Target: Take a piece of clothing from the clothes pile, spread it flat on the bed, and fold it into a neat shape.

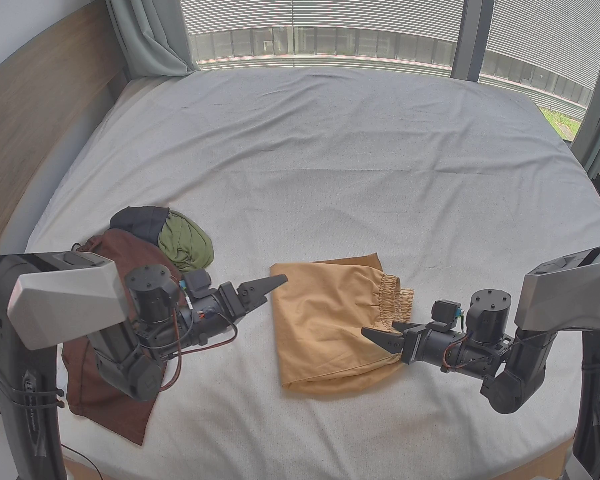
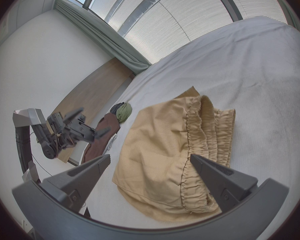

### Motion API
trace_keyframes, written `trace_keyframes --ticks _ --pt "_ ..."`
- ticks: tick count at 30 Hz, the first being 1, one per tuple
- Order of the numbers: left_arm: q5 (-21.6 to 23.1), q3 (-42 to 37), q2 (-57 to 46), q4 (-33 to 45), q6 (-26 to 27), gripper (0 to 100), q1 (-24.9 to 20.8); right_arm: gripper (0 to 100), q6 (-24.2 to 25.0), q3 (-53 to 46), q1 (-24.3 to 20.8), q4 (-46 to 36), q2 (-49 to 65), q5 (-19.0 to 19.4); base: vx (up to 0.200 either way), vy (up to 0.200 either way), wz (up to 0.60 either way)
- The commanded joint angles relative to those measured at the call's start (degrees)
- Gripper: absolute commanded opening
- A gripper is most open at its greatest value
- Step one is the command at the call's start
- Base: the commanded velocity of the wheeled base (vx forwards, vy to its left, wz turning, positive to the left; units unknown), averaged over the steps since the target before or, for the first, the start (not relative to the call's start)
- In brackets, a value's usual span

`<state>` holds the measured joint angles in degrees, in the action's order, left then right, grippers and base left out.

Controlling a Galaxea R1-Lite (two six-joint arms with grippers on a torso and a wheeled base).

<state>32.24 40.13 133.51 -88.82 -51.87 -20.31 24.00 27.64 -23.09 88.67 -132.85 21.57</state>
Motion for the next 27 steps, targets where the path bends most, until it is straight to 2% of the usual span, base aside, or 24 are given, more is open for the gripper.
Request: trace_keyframes --ticks 1,8,14,19,27 --pt "1.3 -3.9 -6.1 0.0 0.0 100 3.6 100 0.0 -0.3 -0.6 0.1 -3.6 0.0 0.0 0.0 0.0" --pt "3.1 -8.3 -8.4 0.0 1.9 100 6.2 100 -0.5 -2.1 -0.3 0.0 -4.9 -0.7 0.0 0.0 0.0" --pt "3.3 -9.4 -7.9 0.0 5.8 100 6.9 100 -0.6 -3.1 -0.3 -0.1 -6.0 -0.9 0.0 0.0 0.0" --pt "3.3 -9.4 -7.5 0.0 6.1 100 7.0 100 -2.6 -2.8 0.1 0.0 -7.2 -1.0 0.0 0.0 0.0" --pt "3.3 -9.5 -7.1 0.0 6.3 100 7.0 100 -2.6 -2.8 0.1 0.1 -6.8 -0.9 0.0 0.0 0.0"
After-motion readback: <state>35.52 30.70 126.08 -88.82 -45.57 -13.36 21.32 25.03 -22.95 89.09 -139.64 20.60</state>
